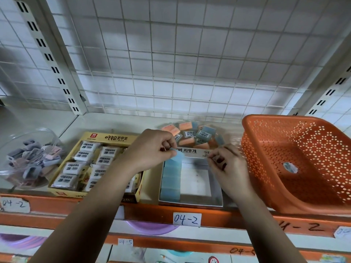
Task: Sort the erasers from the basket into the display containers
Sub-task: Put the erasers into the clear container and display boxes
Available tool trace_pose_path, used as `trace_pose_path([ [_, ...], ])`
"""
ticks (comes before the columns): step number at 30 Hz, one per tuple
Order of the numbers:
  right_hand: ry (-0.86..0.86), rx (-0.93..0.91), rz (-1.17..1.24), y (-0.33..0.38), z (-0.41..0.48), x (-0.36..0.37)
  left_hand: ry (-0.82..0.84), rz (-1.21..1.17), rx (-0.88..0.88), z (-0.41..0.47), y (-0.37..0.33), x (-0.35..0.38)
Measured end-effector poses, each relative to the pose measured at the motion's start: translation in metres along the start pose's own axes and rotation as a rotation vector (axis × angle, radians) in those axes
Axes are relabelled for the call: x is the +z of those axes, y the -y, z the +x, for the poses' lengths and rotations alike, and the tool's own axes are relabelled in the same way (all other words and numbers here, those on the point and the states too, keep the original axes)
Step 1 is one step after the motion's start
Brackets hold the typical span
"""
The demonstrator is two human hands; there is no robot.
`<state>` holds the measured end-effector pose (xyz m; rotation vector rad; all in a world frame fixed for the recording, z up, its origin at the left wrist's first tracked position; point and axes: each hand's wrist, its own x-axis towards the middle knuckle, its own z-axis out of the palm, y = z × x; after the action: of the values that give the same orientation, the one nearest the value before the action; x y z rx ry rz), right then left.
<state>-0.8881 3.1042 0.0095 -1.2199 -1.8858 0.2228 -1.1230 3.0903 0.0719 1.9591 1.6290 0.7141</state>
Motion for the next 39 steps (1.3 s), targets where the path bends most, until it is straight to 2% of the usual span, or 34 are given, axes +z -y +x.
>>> trace_pose_path([
  [10, 0.013, 0.029, 0.066, -0.003, -0.001, 0.004, 0.071, 0.069, -0.047, 0.000, 0.001, 0.003],
  [15, 0.023, 0.045, 0.079, -0.004, -0.001, 0.004, 0.028, 0.265, 0.006, 0.002, -0.001, 0.010],
  [21, 0.021, 0.047, 0.070, -0.004, -0.001, 0.003, 0.079, 0.287, 0.097, 0.001, -0.007, 0.016],
  [31, 0.028, 0.054, 0.074, -0.003, -0.001, 0.003, 0.060, 0.442, 0.100, -0.001, -0.005, 0.017],
  [39, -0.007, 0.076, 0.083, 0.002, -0.001, -0.002, 0.044, 0.396, 0.109, -0.001, -0.001, 0.007],
])
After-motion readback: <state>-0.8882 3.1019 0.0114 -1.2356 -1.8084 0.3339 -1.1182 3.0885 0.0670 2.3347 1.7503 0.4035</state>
